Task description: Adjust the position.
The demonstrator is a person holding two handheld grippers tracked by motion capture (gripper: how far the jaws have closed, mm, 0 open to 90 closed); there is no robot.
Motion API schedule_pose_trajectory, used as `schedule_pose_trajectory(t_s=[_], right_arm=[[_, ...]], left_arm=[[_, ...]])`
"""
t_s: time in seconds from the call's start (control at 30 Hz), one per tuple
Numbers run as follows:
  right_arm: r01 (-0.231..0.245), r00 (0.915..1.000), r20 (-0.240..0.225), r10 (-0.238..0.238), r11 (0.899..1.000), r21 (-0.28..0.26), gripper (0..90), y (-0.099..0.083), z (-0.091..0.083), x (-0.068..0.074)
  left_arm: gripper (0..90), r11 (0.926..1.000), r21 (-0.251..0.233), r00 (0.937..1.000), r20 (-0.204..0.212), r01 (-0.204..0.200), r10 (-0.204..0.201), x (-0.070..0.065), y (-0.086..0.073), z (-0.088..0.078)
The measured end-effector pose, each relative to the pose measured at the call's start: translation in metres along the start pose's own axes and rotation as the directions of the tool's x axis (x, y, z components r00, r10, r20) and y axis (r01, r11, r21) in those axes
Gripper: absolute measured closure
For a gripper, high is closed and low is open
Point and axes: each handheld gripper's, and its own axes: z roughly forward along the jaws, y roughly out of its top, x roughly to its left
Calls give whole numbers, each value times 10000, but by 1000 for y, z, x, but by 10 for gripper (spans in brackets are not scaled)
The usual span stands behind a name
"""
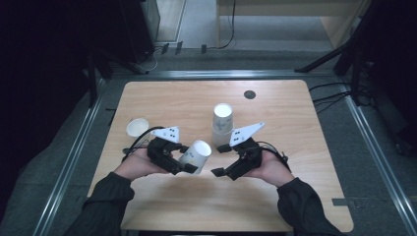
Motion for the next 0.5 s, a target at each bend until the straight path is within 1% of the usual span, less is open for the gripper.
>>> schedule_pose_trajectory(t_s=[0.03, 0.07, 0.13, 0.2, 0.23, 0.27, 0.3, 0.37, 0.4, 0.43, 0.47, 0.5], right_arm=[[-26, 10000, 27, 26, 10000, 26, 174, 0, 0, 0], [-38, 10000, 64, 37, 10000, 45, 174, -1, 1, 0], [-92, 9999, 95, 91, 9999, 77, 175, -1, 3, 0], [-97, 9999, 119, 95, 9999, 107, 176, -2, 4, 2], [-63, 9999, 161, 61, 9999, 138, 177, -3, 4, 2], [-49, 9998, 192, 46, 9999, 129, 178, -3, 4, 3], [-24, 9999, 145, 23, 10000, 57, 178, -4, 4, 4], [36, 9998, 190, -38, 9999, 97, 180, -5, 4, 5], [49, 9999, 91, -49, 10000, 51, 180, -6, 5, 5], [-21, 10000, -65, 21, 10000, 32, 180, -7, 5, 5], [33, 9999, -124, -33, 10000, -11, 180, -8, 5, 4], [17, 10000, -80, -17, 10000, 37, 180, -8, 6, 4]], left_arm=[[305, 9999, 75, 9999, -58, -86, 87, 1, 2, -2], [304, 9998, 210, 10000, 51, -52, 51, 3, 4, -3], [303, 9988, 383, 9995, -58, -311, 314, 4, 9, -6], [303, 9960, 710, 9984, -105, -547, 556, 5, 15, -9], [303, 9938, 928, 9980, -115, -614, 627, 6, 17, -10], [302, 9919, 1088, 9974, -216, -654, 681, 7, 20, -11], [303, 9883, 1368, 9972, -230, -676, 714, 8, 23, -11], [302, 9828, 1718, 9970, -252, -681, 735, 7, 28, -10], [301, 9793, 1860, 9963, -166, -799, 844, 7, 30, -9], [300, 9764, 1936, 9948, -179, -953, 1007, 5, 32, -9], [300, 9741, 2029, 9942, -178, -1002, 1060, 4, 33, -8], [300, 9714, 2140, 9934, -267, -1033, 1115, 3, 34, -6]])
